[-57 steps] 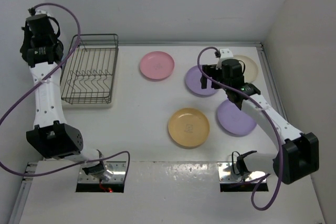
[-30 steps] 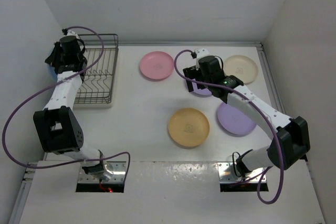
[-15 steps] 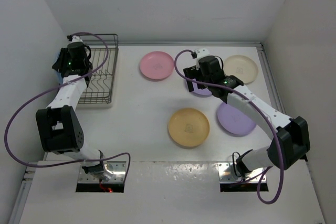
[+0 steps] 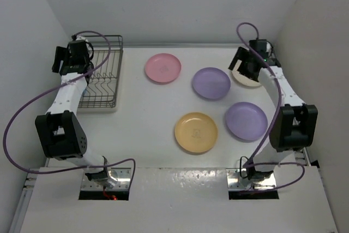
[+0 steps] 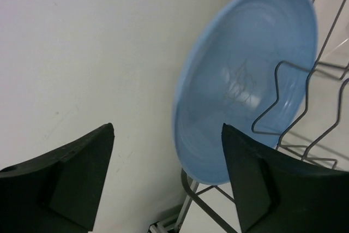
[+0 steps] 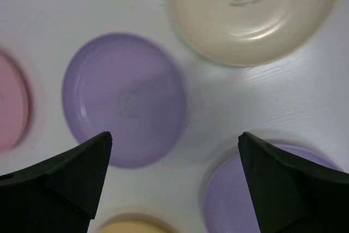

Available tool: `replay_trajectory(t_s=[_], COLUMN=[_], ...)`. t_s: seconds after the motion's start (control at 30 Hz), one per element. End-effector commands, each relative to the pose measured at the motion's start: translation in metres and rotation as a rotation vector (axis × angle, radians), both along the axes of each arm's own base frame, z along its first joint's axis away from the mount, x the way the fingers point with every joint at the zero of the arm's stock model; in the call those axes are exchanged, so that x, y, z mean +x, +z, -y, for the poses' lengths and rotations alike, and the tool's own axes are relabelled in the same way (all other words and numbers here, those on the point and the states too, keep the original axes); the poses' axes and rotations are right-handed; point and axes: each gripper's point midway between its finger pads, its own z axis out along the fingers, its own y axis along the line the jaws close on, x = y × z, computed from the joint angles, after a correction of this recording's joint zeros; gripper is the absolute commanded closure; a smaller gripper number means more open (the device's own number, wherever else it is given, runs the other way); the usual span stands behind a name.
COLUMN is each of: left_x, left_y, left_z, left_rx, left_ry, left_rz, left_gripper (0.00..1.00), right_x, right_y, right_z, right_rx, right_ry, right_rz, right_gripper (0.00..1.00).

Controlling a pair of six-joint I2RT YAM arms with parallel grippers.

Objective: Load the plates into the dish rack

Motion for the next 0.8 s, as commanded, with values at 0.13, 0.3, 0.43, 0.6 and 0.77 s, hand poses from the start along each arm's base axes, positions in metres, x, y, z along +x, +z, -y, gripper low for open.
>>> replay_trajectory(t_s=[0.13, 0.3, 0.43, 0.6, 0.77], left_x=[0.009, 0.002, -0.01, -0.016, -0.01], left_y=[0.071, 0.092, 0.094, 0.089, 0.088], left_z=[0.021, 0.046, 0.052, 0.051, 0.07], left_rx=[-0.072, -0.145, -0.161, -0.162, -0.173], left_ry=[-0.179, -0.325, -0.328, -0.295, -0.338], left_rz=[0.081, 0.041, 0.016, 0.003, -0.007], left_gripper=[0.11, 0.1, 0.1, 0.1, 0.1], right_x=[0.027, 0.053, 0.068, 0.075, 0.069], right_y=[-0.041, -0.088, -0.122, -0.149, -0.141], right_z=[0.116, 0.168, 0.188, 0.193, 0.204], right_rx=[0.22, 0.184, 0.197, 0.212, 0.14], right_ry=[-0.535, -0.69, -0.74, -0.737, -0.752], right_rz=[0.0, -0.084, -0.129, -0.142, -0.136], right_gripper=[0.01, 0.03, 0.13, 0.4, 1.0])
